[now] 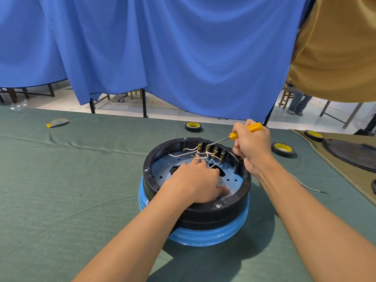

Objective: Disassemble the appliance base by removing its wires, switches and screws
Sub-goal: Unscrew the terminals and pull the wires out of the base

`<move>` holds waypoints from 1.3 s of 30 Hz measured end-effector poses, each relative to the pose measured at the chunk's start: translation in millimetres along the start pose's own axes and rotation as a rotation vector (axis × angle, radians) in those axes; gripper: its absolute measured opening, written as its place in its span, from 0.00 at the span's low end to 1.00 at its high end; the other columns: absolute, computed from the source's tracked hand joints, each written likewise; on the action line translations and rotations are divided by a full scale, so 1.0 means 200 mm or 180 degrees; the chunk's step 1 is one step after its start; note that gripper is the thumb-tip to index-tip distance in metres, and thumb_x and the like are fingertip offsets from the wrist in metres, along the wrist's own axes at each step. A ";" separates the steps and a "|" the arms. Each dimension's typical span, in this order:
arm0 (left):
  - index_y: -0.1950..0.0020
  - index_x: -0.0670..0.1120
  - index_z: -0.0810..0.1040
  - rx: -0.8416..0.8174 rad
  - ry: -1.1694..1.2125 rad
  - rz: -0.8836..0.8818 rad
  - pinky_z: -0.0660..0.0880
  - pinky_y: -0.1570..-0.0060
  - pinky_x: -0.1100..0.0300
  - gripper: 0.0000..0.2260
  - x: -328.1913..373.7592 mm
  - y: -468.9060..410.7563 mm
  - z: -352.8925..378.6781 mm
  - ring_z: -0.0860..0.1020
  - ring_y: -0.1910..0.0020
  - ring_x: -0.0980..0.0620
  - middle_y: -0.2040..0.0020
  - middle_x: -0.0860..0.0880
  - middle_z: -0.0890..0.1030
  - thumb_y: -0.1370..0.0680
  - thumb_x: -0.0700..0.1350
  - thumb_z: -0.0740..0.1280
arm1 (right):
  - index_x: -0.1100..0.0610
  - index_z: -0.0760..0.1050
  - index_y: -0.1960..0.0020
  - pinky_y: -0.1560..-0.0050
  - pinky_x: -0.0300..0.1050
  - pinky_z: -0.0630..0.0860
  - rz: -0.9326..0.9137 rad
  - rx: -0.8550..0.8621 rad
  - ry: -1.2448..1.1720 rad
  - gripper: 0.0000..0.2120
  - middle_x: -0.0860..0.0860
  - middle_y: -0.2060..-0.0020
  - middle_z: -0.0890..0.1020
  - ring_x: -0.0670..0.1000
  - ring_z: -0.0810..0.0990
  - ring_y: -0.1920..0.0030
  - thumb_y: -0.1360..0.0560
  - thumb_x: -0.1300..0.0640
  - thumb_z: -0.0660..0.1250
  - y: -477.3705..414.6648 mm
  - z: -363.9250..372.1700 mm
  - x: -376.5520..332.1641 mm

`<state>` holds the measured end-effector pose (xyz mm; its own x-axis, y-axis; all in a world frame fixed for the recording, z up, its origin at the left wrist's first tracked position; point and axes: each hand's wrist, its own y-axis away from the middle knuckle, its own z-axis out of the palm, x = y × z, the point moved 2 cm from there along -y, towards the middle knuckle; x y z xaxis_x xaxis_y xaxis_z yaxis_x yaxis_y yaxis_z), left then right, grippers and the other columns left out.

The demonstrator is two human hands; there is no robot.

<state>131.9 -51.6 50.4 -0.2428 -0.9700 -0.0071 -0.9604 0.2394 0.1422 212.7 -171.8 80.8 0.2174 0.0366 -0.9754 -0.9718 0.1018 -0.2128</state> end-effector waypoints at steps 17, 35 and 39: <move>0.30 0.46 0.68 0.0022 -0.0005 0.0071 0.67 0.35 0.40 0.28 0.00 0.01 0.00 0.62 0.29 0.40 0.33 0.39 0.71 0.21 0.64 0.54 | 0.55 0.65 0.69 0.79 0.36 0.60 0.0212 0.0207 -0.0341 0.15 0.49 0.79 0.66 0.45 0.64 0.79 0.28 0.67 0.64 0.02 -0.02 0.02; 0.34 0.44 0.61 0.0425 0.0430 -0.0127 0.70 0.49 0.51 0.29 0.00 0.05 -0.02 0.72 0.39 0.45 0.39 0.44 0.75 0.23 0.65 0.59 | 0.51 0.61 0.74 0.75 0.41 0.63 -0.0773 0.1425 -0.0295 0.17 0.49 0.81 0.67 0.49 0.66 0.80 0.32 0.61 0.66 0.17 -0.25 0.11; 0.30 0.43 0.63 0.0367 0.0248 -0.0270 0.70 0.44 0.49 0.32 -0.01 0.04 -0.01 0.69 0.33 0.46 0.32 0.44 0.70 0.23 0.66 0.56 | 0.53 0.65 0.74 0.70 0.47 0.67 -0.0919 0.1571 0.0060 0.14 0.56 0.78 0.70 0.56 0.68 0.75 0.33 0.59 0.66 0.20 -0.36 0.12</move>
<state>124.3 -47.6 54.6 -0.1533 -0.9862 0.0631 -0.9874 0.1554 0.0298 171.9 -237.9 44.7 0.4615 -0.0790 -0.8836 -0.7143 0.5575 -0.4229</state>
